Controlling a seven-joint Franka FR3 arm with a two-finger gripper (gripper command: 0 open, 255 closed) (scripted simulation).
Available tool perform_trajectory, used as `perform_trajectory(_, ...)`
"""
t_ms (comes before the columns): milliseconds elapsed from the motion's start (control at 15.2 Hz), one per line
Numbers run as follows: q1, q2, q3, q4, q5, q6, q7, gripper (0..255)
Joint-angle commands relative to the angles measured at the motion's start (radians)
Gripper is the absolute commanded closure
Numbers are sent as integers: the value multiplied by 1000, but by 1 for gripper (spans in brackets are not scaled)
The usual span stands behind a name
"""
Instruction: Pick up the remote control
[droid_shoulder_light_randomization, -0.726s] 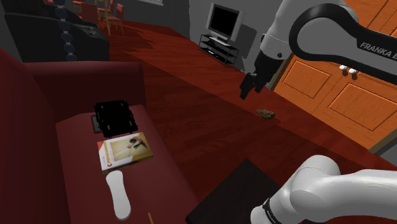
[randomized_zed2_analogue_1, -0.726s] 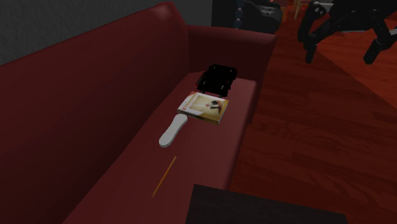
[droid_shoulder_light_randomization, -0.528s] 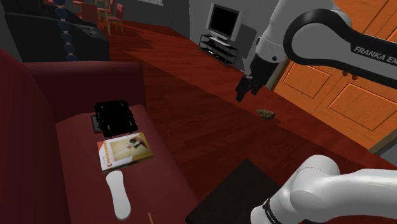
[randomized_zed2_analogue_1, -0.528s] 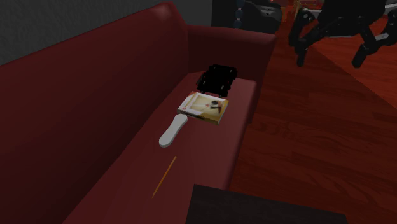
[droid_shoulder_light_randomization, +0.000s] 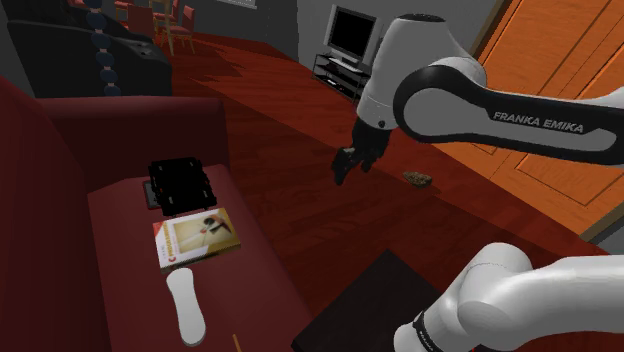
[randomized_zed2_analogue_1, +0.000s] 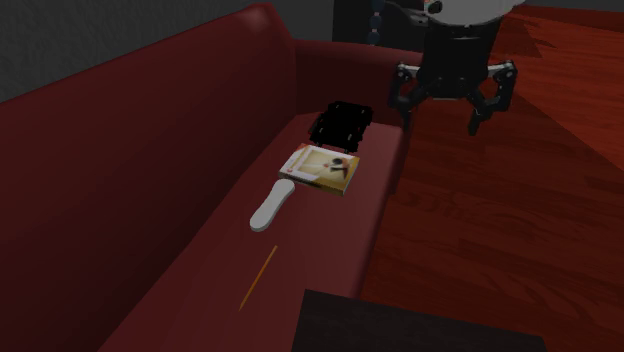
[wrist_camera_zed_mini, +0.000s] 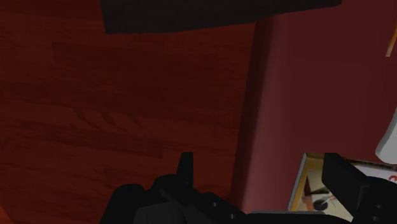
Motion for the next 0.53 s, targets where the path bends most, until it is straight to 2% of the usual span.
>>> perform_trajectory(0, 9, 39, 31, -17, 15, 51, 38, 0)
perform_trajectory(462, 28, 220, 137, -27, 38, 218, 168, 0)
